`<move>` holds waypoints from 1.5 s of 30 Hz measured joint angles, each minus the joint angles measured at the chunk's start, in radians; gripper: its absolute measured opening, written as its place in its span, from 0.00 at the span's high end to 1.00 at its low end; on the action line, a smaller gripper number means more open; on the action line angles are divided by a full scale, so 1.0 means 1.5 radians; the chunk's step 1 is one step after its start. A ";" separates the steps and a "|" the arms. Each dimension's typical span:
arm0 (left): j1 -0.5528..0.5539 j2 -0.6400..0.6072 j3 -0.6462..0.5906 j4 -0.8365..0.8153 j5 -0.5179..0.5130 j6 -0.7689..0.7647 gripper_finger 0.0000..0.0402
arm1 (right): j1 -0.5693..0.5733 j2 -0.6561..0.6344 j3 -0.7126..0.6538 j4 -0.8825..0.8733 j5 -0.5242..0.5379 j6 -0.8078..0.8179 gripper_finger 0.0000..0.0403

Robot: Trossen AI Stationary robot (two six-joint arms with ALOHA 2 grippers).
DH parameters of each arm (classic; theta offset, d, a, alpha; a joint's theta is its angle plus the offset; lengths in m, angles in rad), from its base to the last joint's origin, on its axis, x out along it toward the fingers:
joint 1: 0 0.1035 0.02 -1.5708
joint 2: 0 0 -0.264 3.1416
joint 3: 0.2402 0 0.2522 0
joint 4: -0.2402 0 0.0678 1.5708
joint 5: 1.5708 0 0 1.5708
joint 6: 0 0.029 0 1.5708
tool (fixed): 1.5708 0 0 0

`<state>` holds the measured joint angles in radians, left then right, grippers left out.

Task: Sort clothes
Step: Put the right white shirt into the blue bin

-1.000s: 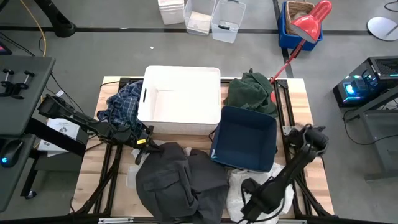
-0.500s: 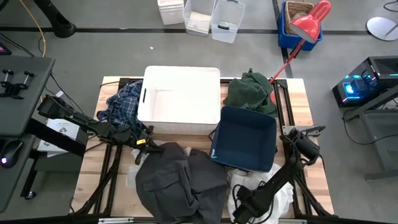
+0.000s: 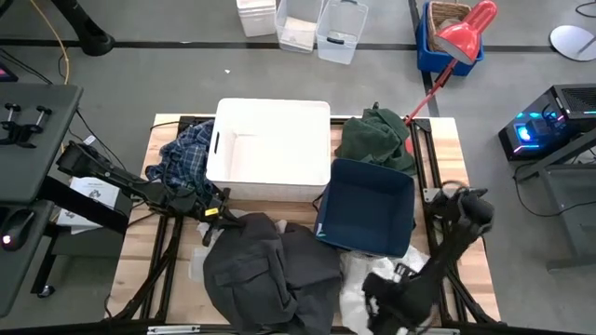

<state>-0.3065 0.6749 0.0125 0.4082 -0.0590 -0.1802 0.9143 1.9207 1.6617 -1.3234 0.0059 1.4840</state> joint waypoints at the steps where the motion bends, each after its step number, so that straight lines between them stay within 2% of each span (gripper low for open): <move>1: 0.000 0.000 0.000 0.000 0.000 0.000 1.00 | 0.005 -0.017 0.010 -0.006 0.014 0.005 0.94; 9: 0.000 0.000 0.000 0.000 0.000 0.000 1.00 | 0.031 -0.154 0.141 -0.056 0.205 0.014 0.94; 14: 0.000 0.000 0.000 0.000 0.000 0.000 1.00 | 0.006 -0.209 0.238 -0.160 0.381 -0.035 0.94; 21: 0.000 0.000 0.000 0.000 0.000 0.000 1.00 | -0.053 -0.297 0.348 -0.164 0.587 -0.225 0.94; 26: 0.000 0.000 0.000 0.000 0.000 0.000 1.00 | -0.084 -0.333 0.425 -0.163 0.694 -0.355 0.94; 29: 0.000 0.000 0.000 0.000 0.000 0.000 1.00 | -0.105 -0.346 0.446 -0.164 0.705 -0.400 0.94; 31: 0.000 0.000 0.000 0.000 0.000 0.000 1.00 | -0.120 -0.351 0.440 -0.165 0.688 -0.402 0.94; 39: 0.000 0.000 0.000 0.000 0.000 0.000 1.00 | -0.134 -0.346 0.365 -0.166 0.505 -0.361 0.94; 45: 0.000 0.000 0.000 0.000 0.000 0.000 1.00 | -0.113 -0.347 0.332 -0.164 0.401 -0.305 0.94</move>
<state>-0.3065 0.6750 0.0128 0.4080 -0.0589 -0.1802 0.7451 1.3997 2.1598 -1.5692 0.6080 1.0270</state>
